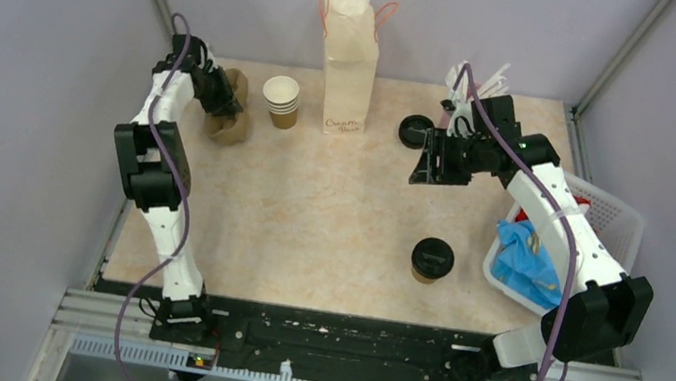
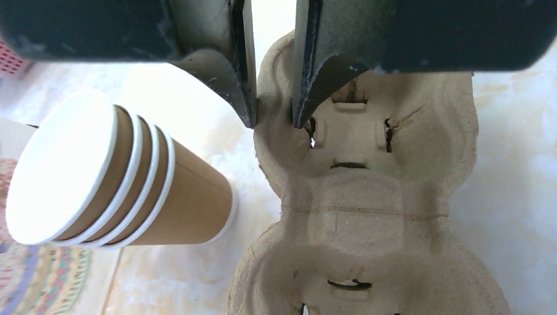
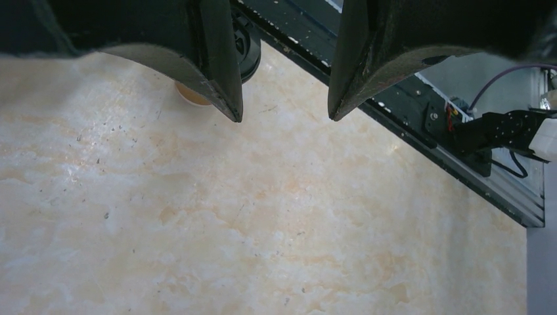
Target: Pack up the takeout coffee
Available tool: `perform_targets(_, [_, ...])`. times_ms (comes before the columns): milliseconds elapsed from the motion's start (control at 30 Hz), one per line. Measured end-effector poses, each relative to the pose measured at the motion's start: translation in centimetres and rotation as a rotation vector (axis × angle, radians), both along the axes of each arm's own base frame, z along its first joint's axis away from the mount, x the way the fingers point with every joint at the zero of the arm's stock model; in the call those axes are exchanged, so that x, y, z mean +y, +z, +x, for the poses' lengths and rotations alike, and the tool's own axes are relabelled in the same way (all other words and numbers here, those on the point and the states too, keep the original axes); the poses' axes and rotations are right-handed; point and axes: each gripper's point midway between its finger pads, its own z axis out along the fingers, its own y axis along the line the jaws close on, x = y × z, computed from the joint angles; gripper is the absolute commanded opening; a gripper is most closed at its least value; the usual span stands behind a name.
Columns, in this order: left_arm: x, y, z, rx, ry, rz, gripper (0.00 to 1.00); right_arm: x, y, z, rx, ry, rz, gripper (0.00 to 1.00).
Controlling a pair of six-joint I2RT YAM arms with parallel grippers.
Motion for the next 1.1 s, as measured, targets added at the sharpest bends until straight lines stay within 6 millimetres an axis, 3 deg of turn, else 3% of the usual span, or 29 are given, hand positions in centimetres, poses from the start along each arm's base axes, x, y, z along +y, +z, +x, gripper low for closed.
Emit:
perform_targets(333, [0.1, -0.6, -2.4, 0.113, -0.041, 0.198, 0.00, 0.5, 0.2, -0.1, 0.008, 0.011, 0.026, 0.50])
perform_targets(633, [0.3, 1.2, -2.4, 0.132, -0.042, 0.413, 0.00, 0.6, 0.1, -0.2, 0.017, 0.015, 0.034, 0.50])
perform_targets(933, [-2.3, 2.2, -2.8, 0.139, -0.062, 0.644, 0.00, 0.7, 0.0, -0.1, 0.018, 0.014, 0.040, 0.50])
perform_targets(1100, [-2.3, 4.2, -2.9, 0.111, -0.032, 0.814, 0.00, 0.7, 0.1, -0.1, 0.017, 0.014, 0.044, 0.50])
